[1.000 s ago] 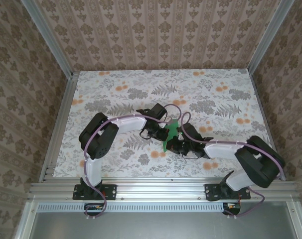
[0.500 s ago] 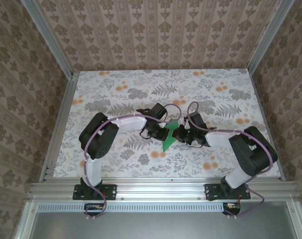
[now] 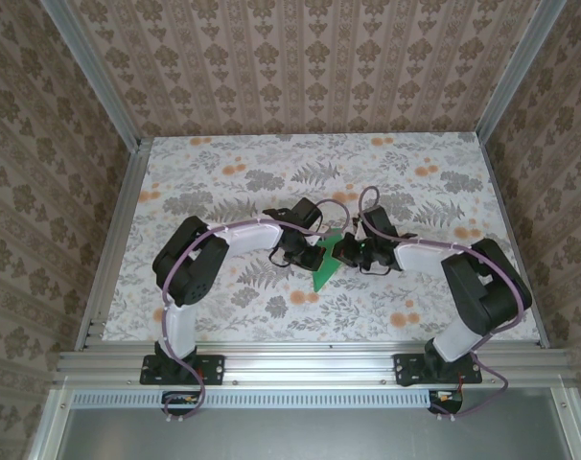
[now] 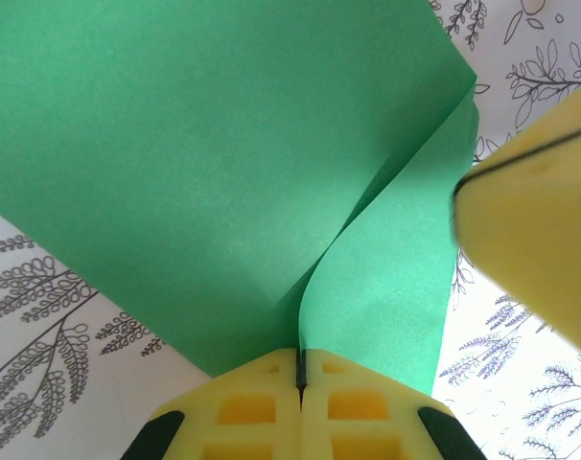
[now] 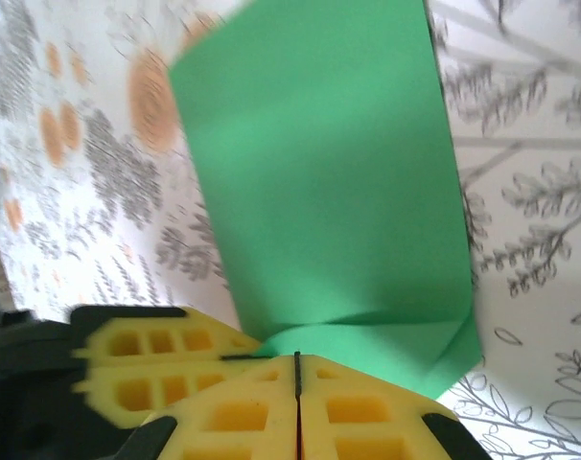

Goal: Fold a paper plane with a square sheet of paper (pick it up from the middle)

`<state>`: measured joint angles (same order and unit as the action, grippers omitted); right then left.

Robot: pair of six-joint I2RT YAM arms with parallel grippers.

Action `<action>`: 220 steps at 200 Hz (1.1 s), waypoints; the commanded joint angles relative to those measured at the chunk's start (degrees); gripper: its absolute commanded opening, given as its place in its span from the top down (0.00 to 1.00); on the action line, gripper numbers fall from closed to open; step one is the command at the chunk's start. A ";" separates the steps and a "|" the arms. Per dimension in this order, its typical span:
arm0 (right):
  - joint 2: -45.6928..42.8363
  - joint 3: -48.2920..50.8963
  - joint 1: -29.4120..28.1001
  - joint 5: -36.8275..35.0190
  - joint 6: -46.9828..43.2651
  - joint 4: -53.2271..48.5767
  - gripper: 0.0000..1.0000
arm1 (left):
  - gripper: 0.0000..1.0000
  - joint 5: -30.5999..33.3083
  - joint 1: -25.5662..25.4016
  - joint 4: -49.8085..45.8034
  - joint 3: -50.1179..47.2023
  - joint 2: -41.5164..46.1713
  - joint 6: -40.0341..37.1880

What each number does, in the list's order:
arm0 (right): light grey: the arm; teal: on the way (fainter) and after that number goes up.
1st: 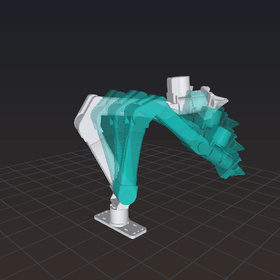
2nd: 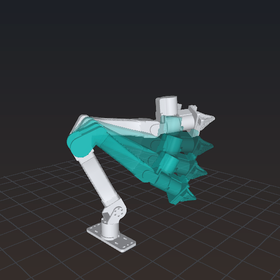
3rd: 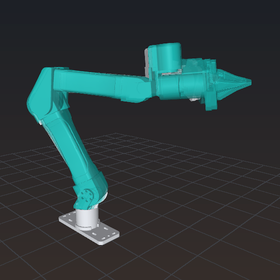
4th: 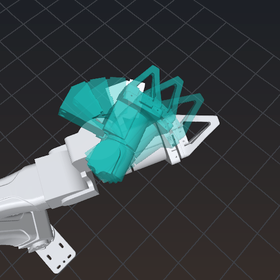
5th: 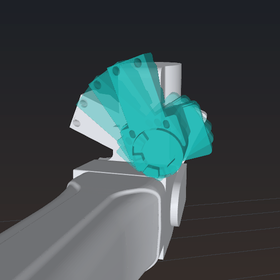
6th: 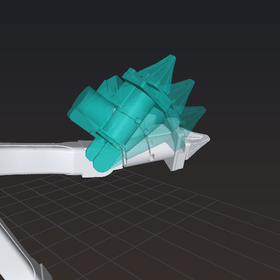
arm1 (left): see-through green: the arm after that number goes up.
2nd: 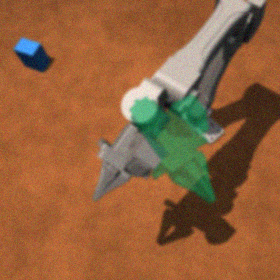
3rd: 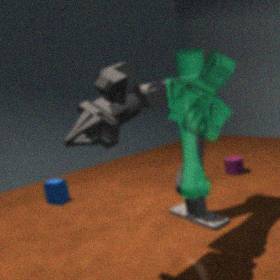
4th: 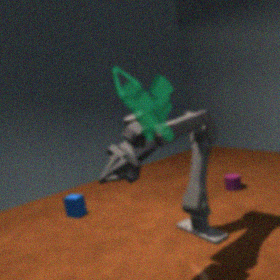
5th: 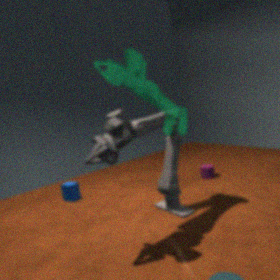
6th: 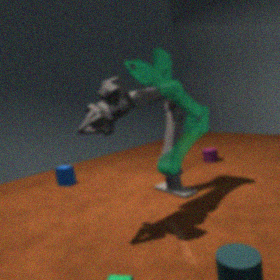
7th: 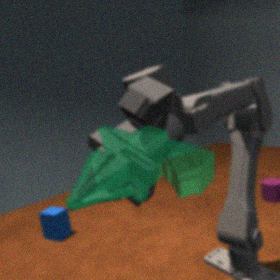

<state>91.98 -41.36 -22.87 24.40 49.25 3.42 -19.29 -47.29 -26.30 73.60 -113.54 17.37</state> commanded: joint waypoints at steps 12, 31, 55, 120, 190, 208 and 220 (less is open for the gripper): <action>1.65 -2.40 0.90 1.76 -1.58 -1.93 0.91 | 1.00 2.32 -0.35 -3.08 0.22 -1.92 0.29; 3.89 -2.32 0.92 -0.03 -2.03 -2.08 0.91 | 1.00 2.50 -0.44 -3.14 0.15 -1.79 0.22; 7.25 -1.97 1.34 -2.90 -3.17 -2.82 0.91 | 1.00 2.50 -0.48 -3.07 0.14 -2.04 0.36; 3.12 -4.06 2.64 -1.09 -5.13 -5.71 0.91 | 1.00 2.50 -0.53 -3.38 0.22 -1.90 0.13; 9.24 -4.10 3.58 -1.37 -6.53 -7.00 0.92 | 1.00 2.06 -0.61 -2.87 0.14 -1.78 0.80; 9.97 -3.64 3.60 -2.52 -6.84 -7.28 0.92 | 1.00 2.22 -0.60 -3.03 0.14 -1.44 0.84; 9.94 -3.84 3.66 -2.63 -7.49 -7.62 0.91 | 1.00 2.40 -0.60 -3.12 0.14 -1.04 1.05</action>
<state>99.83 -45.95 -19.22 24.21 43.44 -0.45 -18.85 -47.59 -26.37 73.69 -113.54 17.41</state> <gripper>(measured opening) 0.087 0.050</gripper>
